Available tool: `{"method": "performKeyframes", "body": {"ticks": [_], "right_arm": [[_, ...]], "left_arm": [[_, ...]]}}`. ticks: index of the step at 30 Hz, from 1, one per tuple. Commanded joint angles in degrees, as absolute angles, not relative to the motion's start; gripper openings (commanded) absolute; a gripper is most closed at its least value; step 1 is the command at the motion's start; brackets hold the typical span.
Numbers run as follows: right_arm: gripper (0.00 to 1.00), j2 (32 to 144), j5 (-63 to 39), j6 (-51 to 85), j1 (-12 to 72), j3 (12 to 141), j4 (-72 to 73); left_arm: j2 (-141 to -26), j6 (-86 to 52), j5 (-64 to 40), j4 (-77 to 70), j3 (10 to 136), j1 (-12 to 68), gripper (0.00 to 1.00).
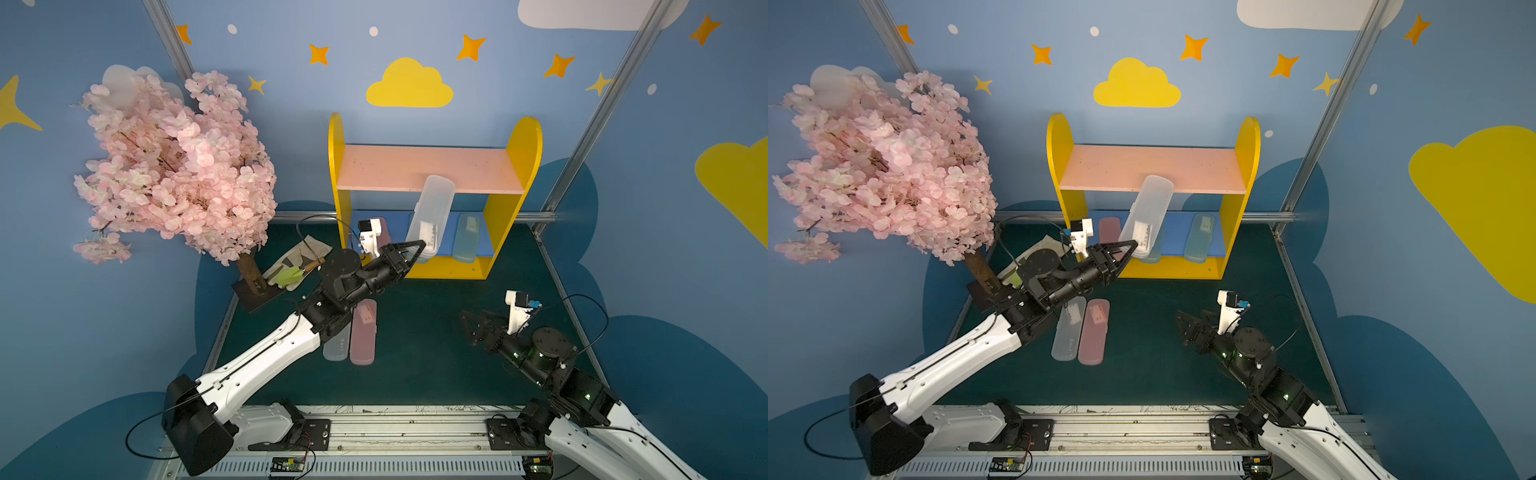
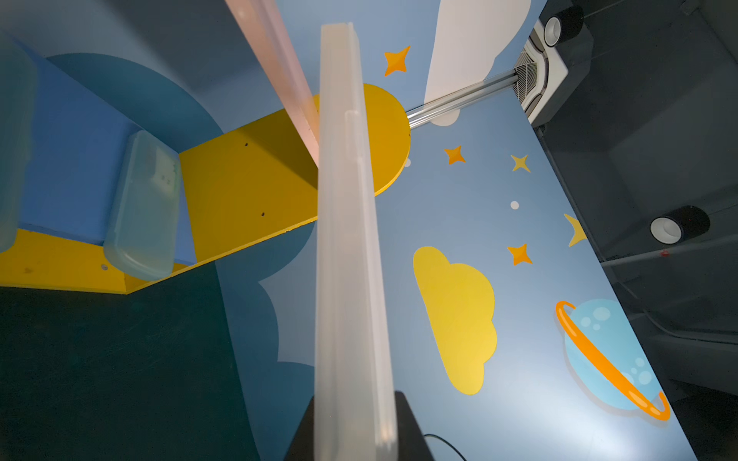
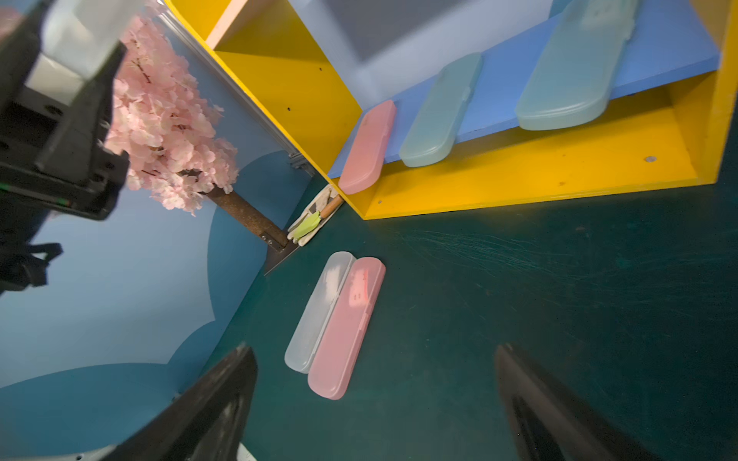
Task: Remove the pencil cases from the shelf
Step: Pick up the pencil case from the shelf, then place the pencil case at the center of the board.
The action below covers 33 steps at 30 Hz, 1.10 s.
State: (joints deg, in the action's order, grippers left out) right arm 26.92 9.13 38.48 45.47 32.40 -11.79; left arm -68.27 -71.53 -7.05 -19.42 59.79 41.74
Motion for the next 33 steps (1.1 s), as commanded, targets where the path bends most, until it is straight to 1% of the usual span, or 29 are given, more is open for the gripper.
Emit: {"method": "performKeyframes", "body": {"ticks": [1, 8, 13, 17, 27, 33], "right_arm": [[0.94, 27.85, 4.11, 42.21, 45.27, 31.25, -2.22], [0.91, 34.26, -2.64, 50.02, 45.26, 31.02, 12.05], [0.90, 41.96, -8.41, 54.57, 45.05, 36.14, 16.35], [0.86, 48.26, -12.94, 56.83, 44.95, 40.90, 21.63], [0.79, 59.18, -18.21, 61.69, 44.94, 49.31, 26.41], [0.71, 62.83, -19.27, 64.02, 44.95, 50.27, 30.28]], "left_arm": [[-62.27, -69.79, -6.94, -22.35, 54.73, 41.57, 0.09], [-51.85, -69.83, -7.63, -22.04, 44.15, 41.73, 0.06], [-46.69, -69.25, -8.84, -21.71, 40.50, 41.84, 0.06], [-43.91, -69.06, -9.87, -21.95, 38.20, 41.94, 0.06], [-43.77, -69.16, -12.87, -24.37, 37.79, 42.28, 0.05], [-43.81, -68.60, -14.87, -24.77, 38.01, 42.40, 0.05]]}}
